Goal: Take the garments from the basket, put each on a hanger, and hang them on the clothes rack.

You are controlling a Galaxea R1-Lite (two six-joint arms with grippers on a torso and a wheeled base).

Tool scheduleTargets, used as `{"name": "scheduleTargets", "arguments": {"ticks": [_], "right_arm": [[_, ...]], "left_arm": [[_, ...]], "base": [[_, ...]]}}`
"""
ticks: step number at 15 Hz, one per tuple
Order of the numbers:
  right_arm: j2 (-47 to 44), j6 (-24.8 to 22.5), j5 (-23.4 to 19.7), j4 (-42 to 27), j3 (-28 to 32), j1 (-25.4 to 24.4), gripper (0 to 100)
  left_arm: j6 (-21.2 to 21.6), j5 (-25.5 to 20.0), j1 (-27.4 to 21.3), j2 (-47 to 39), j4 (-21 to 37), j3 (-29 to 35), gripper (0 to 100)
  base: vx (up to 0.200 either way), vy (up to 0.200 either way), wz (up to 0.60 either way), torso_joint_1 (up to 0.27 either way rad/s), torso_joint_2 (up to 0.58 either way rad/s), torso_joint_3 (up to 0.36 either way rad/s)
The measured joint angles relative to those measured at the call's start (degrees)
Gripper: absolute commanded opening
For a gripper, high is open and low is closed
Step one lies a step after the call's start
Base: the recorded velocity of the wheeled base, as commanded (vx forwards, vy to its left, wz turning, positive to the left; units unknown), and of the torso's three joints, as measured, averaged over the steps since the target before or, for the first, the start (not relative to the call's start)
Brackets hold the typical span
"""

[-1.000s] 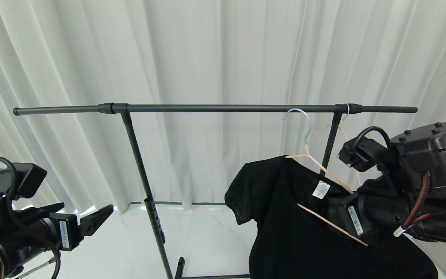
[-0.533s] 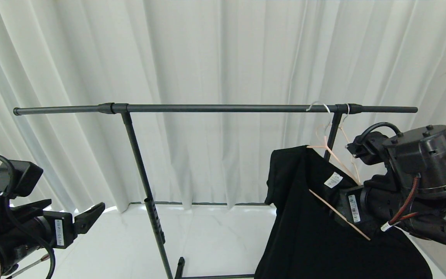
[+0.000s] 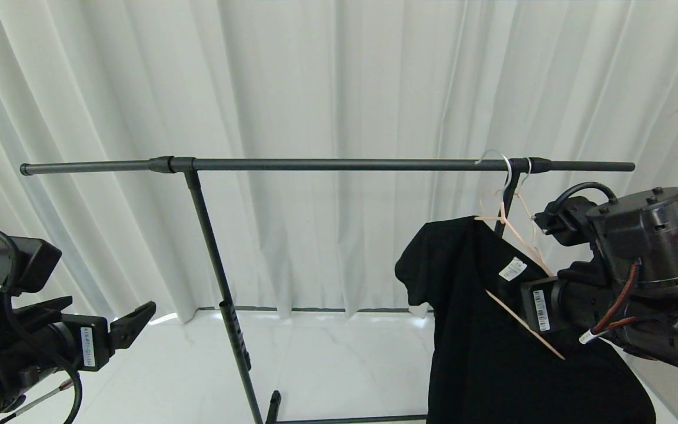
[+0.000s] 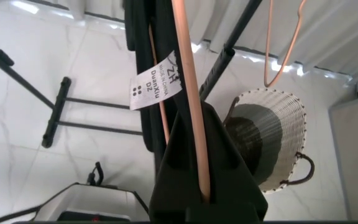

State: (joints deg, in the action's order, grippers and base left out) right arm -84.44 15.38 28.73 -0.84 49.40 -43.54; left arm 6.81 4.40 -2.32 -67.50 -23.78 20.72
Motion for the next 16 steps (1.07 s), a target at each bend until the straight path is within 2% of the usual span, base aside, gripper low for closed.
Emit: {"name": "scheduleTargets", "arguments": {"ticks": [3,7,13,16], "right_arm": [[0.22,-0.09,0.00,0.30,0.10,0.06,0],[-0.37,-0.33,-0.33,3.18,0.21,1.13,0],[-1.02,-0.37,-0.68,3.30,0.27,2.21,0],[-1.80,-0.50,-3.25,3.30,0.22,2.73,0]], "left_arm": [[0.07,-0.09,-0.02,-0.09,0.00,0.17,100],[0.05,-0.30,-0.05,-0.57,-0.02,0.17,100],[0.05,-0.30,-0.38,-0.96,0.00,0.17,100],[-0.01,-0.30,-0.40,-1.57,-0.05,0.38,100]], "base": [[0.000,0.000,0.00,0.000,0.00,0.000],[0.200,0.000,0.00,-0.007,0.00,0.007],[0.200,0.000,0.00,0.006,0.00,-0.001],[0.200,0.000,0.00,-0.001,0.00,0.004]]}}
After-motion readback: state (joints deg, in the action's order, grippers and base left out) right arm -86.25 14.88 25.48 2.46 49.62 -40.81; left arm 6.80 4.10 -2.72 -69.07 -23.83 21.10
